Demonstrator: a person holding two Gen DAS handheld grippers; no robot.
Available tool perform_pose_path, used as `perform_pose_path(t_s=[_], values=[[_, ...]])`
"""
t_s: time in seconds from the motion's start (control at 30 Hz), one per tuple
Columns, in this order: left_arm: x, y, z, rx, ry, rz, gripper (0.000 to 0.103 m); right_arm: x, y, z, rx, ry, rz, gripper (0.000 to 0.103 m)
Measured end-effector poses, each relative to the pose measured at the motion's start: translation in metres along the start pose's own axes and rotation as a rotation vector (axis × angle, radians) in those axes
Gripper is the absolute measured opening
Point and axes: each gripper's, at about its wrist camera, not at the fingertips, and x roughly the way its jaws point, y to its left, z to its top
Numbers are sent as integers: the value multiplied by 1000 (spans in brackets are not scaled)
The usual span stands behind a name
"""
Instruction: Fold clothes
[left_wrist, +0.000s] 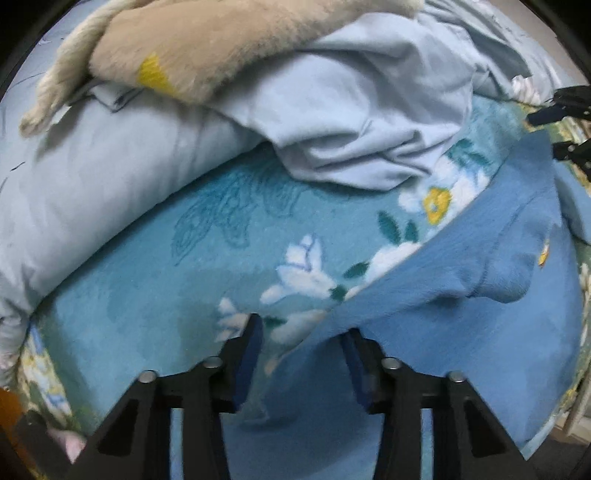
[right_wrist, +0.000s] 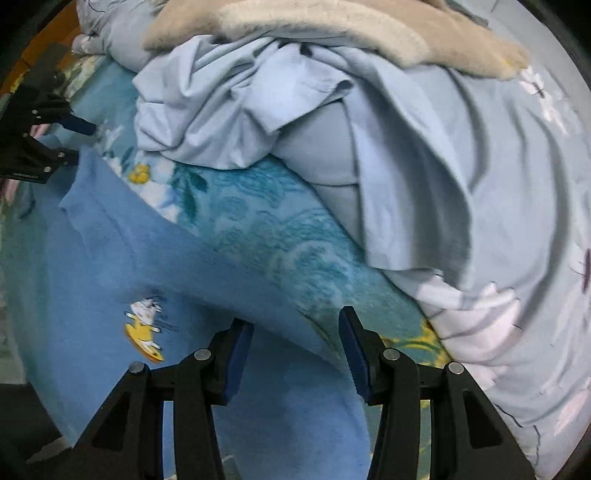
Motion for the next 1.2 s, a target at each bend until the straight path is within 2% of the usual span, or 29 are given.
perform_pose_path(t_s=[0.03, 0.07, 0.1, 0.13, 0.17, 0.23, 0.3, 0.37, 0.43, 0.57, 0.6, 0.7, 0.77, 0.83, 0.9, 0.97, 1.0, 1.03, 1.1, 1.2], values=[[0, 1, 0, 3, -5, -13, 30, 1, -1, 0, 6, 5, 9, 46], [1, 1, 0, 4, -6, -27, 21, 2, -2, -1, 17, 10, 23, 38], [2, 1, -1, 1, -6, -46, 16, 3, -4, -2, 33, 10, 39, 32], [3, 1, -1, -4, -3, -72, 7, 4, -6, -3, 49, 10, 55, 22], [3, 1, -2, -5, -4, -81, 6, 4, -8, -5, 68, 10, 68, 13], [0, 5, -3, -34, -22, -91, 4, 1, -14, -11, 117, -9, 93, 6], [-9, 11, -3, -79, -57, -104, 3, -6, -20, -18, 176, -43, 120, 5], [-31, 15, 2, -116, -136, -138, 3, -21, -29, -29, 258, -102, 166, 3], [-55, 13, 13, -121, -215, -163, 3, -36, -40, -42, 320, -154, 177, 2], [-72, 6, 59, -105, -280, -170, 3, -56, -82, -63, 486, -217, 157, 2], [-70, 5, 79, -127, -273, -170, 3, -55, -93, -65, 532, -215, 158, 2], [-60, 10, 104, -209, -211, -189, 4, -41, -123, -72, 668, -180, 196, 3], [-56, 10, 113, -247, -170, -182, 7, -35, -128, -72, 701, -159, 193, 3], [-62, 13, 110, -279, -164, -202, 7, -31, -131, -73, 729, -145, 188, 7], [-69, 16, 104, -301, -166, -219, 12, -38, -127, -76, 734, -172, 173, 14], [-85, 17, 90, -315, -190, -196, 29, -51, -120, -82, 720, -196, 128, 37], [-94, 17, 81, -320, -210, -174, 34, -60, -115, -87, 710, -205, 93, 41], [-103, 16, 69, -329, -228, -160, 39, -69, -109, -94, 708, -222, 79, 41], [-117, 10, 42, -356, -252, -137, 41, -90, -93, -111, 714, -264, 59, 41], [-104, -19, -7, -425, -195, -168, 42, -114, -55, -148, 746, -295, 82, 41]])
